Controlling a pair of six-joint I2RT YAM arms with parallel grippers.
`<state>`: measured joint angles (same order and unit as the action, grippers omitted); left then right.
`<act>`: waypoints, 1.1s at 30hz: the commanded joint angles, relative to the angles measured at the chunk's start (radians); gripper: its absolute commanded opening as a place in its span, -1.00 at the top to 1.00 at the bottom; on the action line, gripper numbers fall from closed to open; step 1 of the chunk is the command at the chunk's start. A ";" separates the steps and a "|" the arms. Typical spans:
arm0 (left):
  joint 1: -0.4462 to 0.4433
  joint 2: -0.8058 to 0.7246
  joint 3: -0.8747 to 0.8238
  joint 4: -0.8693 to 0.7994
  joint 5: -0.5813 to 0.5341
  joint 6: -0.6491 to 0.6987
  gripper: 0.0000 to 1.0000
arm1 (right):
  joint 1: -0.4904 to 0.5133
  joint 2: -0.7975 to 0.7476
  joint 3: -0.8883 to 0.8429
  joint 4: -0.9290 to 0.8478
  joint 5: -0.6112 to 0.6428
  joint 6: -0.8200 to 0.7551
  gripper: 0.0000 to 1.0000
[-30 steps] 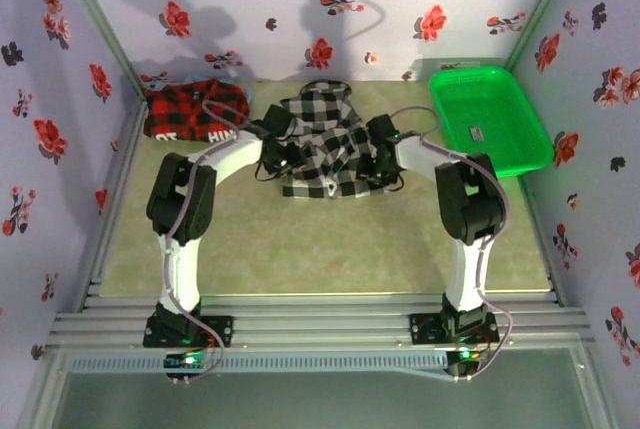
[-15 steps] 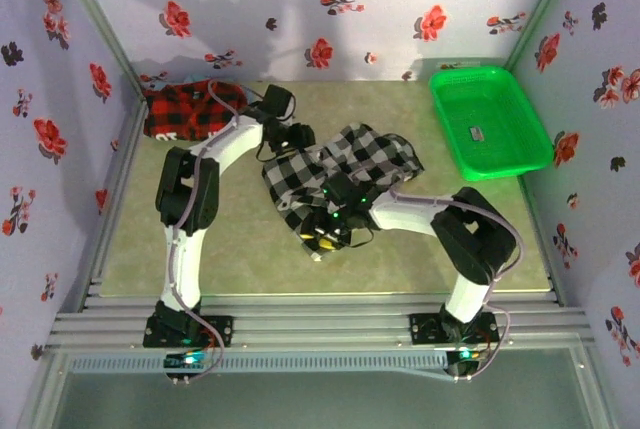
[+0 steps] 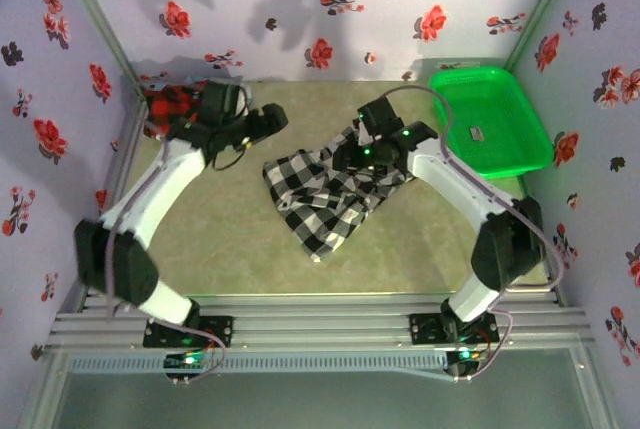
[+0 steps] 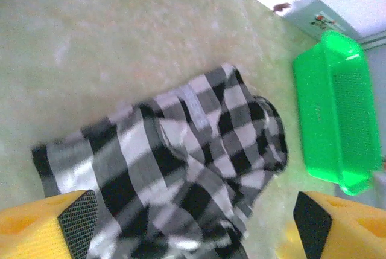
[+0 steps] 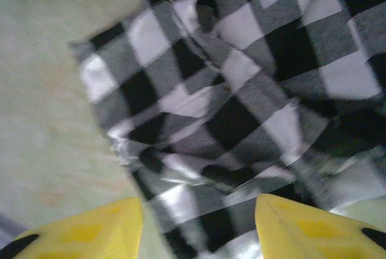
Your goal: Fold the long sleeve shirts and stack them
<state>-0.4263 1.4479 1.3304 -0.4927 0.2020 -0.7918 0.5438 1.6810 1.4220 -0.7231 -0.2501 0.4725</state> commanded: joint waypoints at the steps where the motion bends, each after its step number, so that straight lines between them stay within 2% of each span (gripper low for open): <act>1: -0.077 -0.041 -0.210 0.000 -0.039 -0.151 -0.73 | -0.002 0.104 -0.031 -0.057 0.023 -0.178 0.08; 3: -0.133 -0.073 -0.308 0.036 -0.065 -0.204 -0.69 | -0.001 0.119 -0.051 -0.058 0.002 -0.160 0.19; 9: -0.229 -0.092 -0.482 0.170 -0.118 -0.318 -0.61 | -0.001 -0.038 -0.304 0.020 0.027 -0.053 0.22; 15: -0.245 -0.028 -0.535 0.219 -0.149 -0.359 -0.58 | 0.001 -0.127 -0.521 0.108 0.040 0.057 0.31; 17: -0.246 -0.012 -0.539 0.239 -0.156 -0.352 -0.57 | 0.004 -0.159 -0.577 0.149 0.008 0.112 0.41; 20: -0.245 0.013 -0.527 0.238 -0.164 -0.342 -0.57 | 0.031 -0.177 -0.625 0.174 -0.037 0.169 0.45; 24: -0.258 -0.027 -0.506 0.205 -0.169 -0.349 -0.61 | 0.056 -0.250 -0.614 0.111 -0.029 0.180 0.35; 29: -0.347 -0.115 -0.478 0.040 -0.225 -0.371 -0.60 | 0.056 -0.414 -0.435 -0.054 0.039 0.086 0.05; 33: -0.447 -0.114 -0.507 0.061 -0.240 -0.447 -0.49 | 0.056 -0.337 -0.298 -0.098 0.016 0.030 -0.01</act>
<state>-0.8246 1.3373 0.8211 -0.3889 0.0067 -1.1702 0.5983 1.2911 1.0702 -0.7429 -0.2390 0.5568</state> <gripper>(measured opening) 0.754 0.502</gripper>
